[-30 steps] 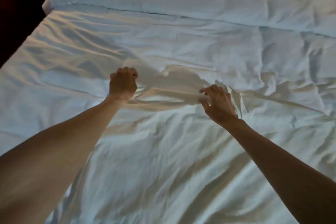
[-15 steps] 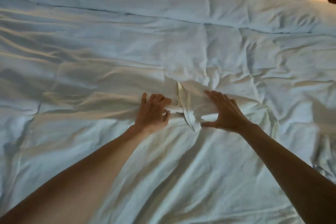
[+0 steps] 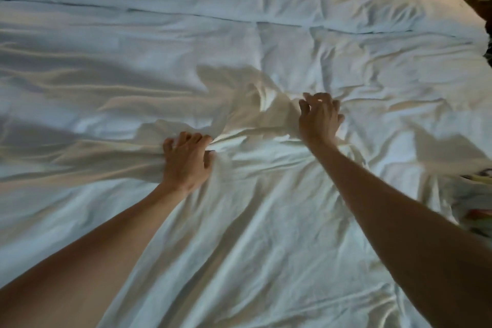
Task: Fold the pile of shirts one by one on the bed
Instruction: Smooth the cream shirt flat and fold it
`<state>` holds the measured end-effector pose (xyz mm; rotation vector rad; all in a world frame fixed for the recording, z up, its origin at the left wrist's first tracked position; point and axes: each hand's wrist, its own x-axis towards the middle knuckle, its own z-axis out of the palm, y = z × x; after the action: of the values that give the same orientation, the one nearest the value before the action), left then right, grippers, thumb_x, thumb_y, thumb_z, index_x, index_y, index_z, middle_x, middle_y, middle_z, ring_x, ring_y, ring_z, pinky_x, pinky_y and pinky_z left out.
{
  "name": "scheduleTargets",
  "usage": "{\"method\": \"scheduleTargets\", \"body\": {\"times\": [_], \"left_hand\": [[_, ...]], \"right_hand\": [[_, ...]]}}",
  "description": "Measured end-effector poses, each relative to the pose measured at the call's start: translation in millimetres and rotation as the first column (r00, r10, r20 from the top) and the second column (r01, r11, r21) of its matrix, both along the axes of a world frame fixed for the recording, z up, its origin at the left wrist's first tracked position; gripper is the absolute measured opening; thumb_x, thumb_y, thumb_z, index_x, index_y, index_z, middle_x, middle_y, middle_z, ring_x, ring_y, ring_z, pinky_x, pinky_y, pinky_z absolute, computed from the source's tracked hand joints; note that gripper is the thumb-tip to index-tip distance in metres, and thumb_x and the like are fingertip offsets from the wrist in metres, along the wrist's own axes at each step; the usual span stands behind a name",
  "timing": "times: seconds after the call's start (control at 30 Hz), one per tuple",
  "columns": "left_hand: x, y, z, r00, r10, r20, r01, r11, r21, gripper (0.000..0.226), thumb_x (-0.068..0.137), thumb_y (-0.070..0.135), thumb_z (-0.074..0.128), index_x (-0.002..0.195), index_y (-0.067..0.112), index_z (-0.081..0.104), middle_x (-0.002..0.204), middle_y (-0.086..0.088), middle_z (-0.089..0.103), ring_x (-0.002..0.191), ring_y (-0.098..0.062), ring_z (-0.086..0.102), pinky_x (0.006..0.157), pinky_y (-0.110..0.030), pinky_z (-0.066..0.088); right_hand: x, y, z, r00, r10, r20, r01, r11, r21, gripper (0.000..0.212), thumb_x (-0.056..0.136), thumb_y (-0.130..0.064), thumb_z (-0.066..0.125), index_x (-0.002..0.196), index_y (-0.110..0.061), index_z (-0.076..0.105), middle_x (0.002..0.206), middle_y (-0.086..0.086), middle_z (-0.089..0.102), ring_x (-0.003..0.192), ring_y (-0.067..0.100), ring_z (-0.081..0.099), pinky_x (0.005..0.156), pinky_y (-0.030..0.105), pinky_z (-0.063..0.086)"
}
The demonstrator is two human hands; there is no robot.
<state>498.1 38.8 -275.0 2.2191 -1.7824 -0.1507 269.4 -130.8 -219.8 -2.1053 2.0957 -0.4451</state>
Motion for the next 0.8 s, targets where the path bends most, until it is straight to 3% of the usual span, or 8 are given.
{"method": "scheduleTargets", "body": {"times": [0.1,0.23,0.3,0.37,0.43,0.5,0.63,0.8], "left_hand": [[-3,-2,1,1.000,0.018,0.012,-0.019,0.999,0.033,0.019,0.084,0.033,0.058,0.099,0.024,0.064,0.097,0.001,0.065,0.100,-0.031,0.055,0.088,-0.049,0.036],[-4,-5,2,0.999,0.027,-0.031,-0.025,0.997,0.072,0.018,0.088,0.028,0.062,0.104,0.020,0.064,0.103,-0.001,0.064,0.106,-0.029,0.050,0.093,-0.050,0.032],[-3,-5,1,0.999,0.028,-0.029,-0.026,0.997,0.079,0.021,0.089,0.028,0.062,0.108,0.020,0.064,0.108,-0.002,0.064,0.110,-0.029,0.049,0.095,-0.050,0.031],[-3,-5,2,1.000,0.027,-0.008,-0.026,0.995,0.096,0.024,0.090,0.030,0.060,0.112,0.021,0.063,0.112,-0.001,0.064,0.112,-0.029,0.048,0.096,-0.050,0.031],[-4,-6,3,0.999,0.033,0.008,-0.034,0.992,0.123,0.026,0.090,0.031,0.059,0.115,0.022,0.062,0.116,0.000,0.063,0.114,-0.029,0.047,0.097,-0.050,0.030],[0,-5,7,1.000,0.024,0.020,-0.027,0.986,0.167,0.029,0.093,0.034,0.056,0.119,0.024,0.059,0.121,0.002,0.060,0.118,-0.027,0.044,0.099,-0.049,0.029],[16,-4,22,0.998,-0.067,-0.018,0.070,0.968,0.241,0.036,0.090,0.042,0.053,0.122,0.026,0.054,0.124,0.003,0.058,0.121,-0.024,0.044,0.100,-0.046,0.029],[96,18,46,0.991,-0.091,0.099,0.044,0.918,0.395,0.040,0.083,0.046,0.053,0.118,0.027,0.057,0.120,0.002,0.062,0.117,-0.021,0.052,0.096,-0.046,0.029]], "right_hand": [[15,50,-13,0.989,0.140,0.047,-0.123,0.958,-0.259,0.043,0.098,-0.031,0.053,0.139,-0.019,0.051,0.141,0.011,0.049,0.123,0.033,0.046,0.096,0.046,0.038],[-2,117,-35,0.650,0.756,0.081,-0.729,0.650,-0.215,0.020,0.097,-0.016,0.053,0.108,-0.010,0.069,0.110,0.010,0.065,0.100,0.028,0.060,0.087,0.038,0.048],[-31,109,-50,0.695,0.718,0.027,-0.716,0.696,-0.059,0.033,0.097,-0.029,0.048,0.120,-0.014,0.066,0.125,0.009,0.063,0.115,0.028,0.059,0.101,0.039,0.039],[-58,88,-56,0.871,0.486,-0.070,-0.478,0.872,0.109,0.052,0.098,-0.045,0.035,0.144,-0.022,0.048,0.152,0.005,0.042,0.142,0.026,0.036,0.121,0.043,0.011],[-70,71,-56,0.961,0.231,-0.155,-0.188,0.950,0.249,0.062,0.099,-0.055,0.025,0.155,-0.029,0.023,0.165,0.005,0.007,0.152,0.025,0.000,0.117,0.051,-0.016],[-49,75,-52,0.985,0.085,-0.152,-0.047,0.971,0.233,0.071,0.095,-0.060,0.016,0.158,-0.028,0.012,0.165,0.009,-0.011,0.150,0.031,-0.016,0.114,0.065,-0.015],[35,140,-38,0.940,0.341,0.010,-0.341,0.939,0.037,0.065,0.100,-0.049,0.024,0.158,-0.020,0.018,0.166,0.010,0.000,0.152,0.029,-0.008,0.118,0.059,-0.012],[114,213,-53,0.667,0.715,0.210,-0.728,0.685,-0.020,0.044,0.102,-0.025,0.033,0.137,-0.011,0.054,0.150,0.009,0.045,0.145,0.026,0.032,0.116,0.058,0.024]]}}
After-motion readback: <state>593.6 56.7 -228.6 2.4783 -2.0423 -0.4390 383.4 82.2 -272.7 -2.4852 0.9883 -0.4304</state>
